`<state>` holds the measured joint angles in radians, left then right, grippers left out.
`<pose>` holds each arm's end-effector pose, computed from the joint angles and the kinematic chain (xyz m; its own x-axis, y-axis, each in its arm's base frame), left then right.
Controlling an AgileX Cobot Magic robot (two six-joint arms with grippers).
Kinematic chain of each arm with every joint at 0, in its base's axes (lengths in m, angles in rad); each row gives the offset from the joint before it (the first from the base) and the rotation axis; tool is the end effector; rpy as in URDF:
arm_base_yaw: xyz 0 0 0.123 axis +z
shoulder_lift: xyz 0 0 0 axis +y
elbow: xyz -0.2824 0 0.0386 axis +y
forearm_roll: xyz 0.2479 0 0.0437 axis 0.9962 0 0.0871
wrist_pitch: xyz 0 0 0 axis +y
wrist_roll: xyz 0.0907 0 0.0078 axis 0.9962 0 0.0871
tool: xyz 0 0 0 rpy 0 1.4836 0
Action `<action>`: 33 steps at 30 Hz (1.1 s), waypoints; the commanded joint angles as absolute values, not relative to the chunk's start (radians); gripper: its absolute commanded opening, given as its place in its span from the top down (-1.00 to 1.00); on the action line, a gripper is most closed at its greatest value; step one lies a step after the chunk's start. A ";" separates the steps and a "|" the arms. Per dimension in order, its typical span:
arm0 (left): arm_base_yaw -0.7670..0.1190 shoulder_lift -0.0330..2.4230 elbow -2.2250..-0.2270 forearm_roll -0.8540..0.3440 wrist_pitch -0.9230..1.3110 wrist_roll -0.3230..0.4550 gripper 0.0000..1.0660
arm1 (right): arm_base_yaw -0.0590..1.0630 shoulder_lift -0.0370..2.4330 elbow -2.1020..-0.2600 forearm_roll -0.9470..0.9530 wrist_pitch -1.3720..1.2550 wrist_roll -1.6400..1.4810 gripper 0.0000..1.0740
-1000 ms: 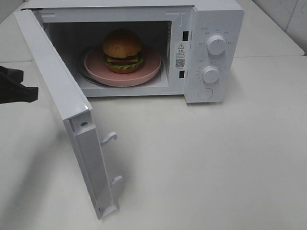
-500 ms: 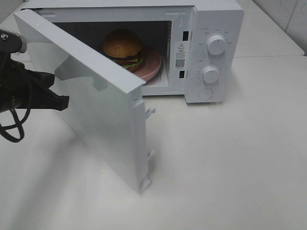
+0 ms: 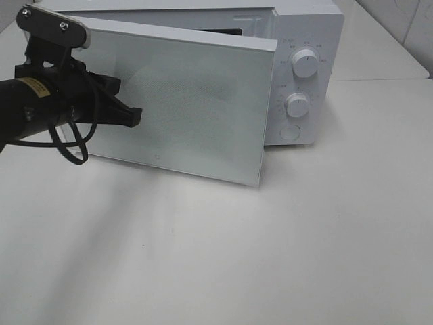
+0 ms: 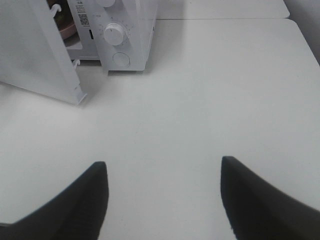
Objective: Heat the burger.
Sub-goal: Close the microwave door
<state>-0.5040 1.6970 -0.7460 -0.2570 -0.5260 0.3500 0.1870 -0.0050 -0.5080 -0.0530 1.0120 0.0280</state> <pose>0.3017 -0.1531 0.1906 -0.2524 0.2821 -0.9256 0.4092 0.8979 0.1621 -0.0039 -0.0049 0.2835 -0.3927 -0.0744 -0.9167 -0.1453 0.9892 -0.0181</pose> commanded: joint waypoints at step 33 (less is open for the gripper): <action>-0.601 2.001 -1.331 -0.157 -0.268 0.341 0.99 | 0.185 -0.028 -0.504 -0.051 1.001 0.017 -0.16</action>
<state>-0.6300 2.0000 -1.2900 -0.1330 -0.1480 0.3490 0.1870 -0.0050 -0.5080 -0.0530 1.0120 0.0280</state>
